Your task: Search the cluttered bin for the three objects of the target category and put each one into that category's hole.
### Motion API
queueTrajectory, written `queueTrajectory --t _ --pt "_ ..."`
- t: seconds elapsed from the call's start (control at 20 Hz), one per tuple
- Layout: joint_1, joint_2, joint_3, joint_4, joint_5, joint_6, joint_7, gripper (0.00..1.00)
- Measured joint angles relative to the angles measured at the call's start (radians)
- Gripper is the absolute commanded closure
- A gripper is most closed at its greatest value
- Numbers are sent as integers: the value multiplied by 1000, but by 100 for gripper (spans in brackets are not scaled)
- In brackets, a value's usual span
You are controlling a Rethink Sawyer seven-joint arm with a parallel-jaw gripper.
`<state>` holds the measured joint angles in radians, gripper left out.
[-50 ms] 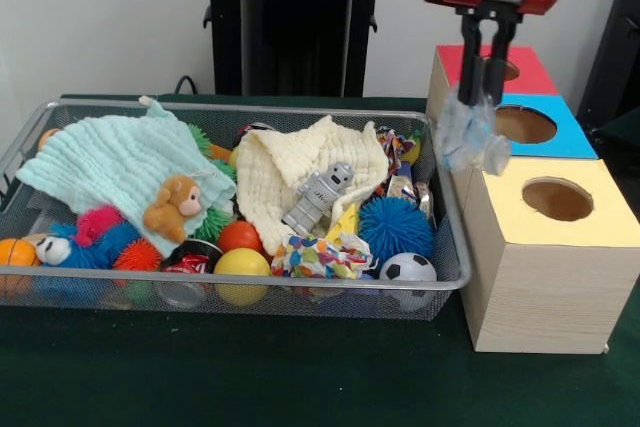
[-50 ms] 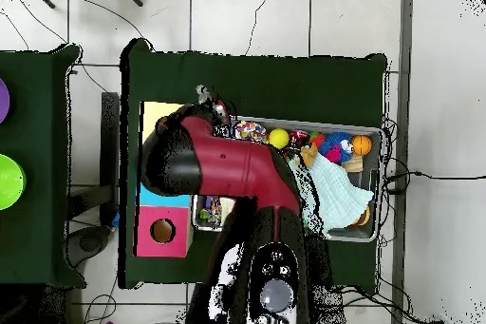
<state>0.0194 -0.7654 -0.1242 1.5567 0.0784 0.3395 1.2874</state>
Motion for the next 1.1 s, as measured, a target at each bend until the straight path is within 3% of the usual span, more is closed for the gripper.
queueTrajectory --t 0.25,0.65,1.1 --pt "26 7 3 -2 34 0 34 100" --pt "-30 16 27 -2 84 43 36 100" --pt "-41 31 27 -2 85 273 36 100"
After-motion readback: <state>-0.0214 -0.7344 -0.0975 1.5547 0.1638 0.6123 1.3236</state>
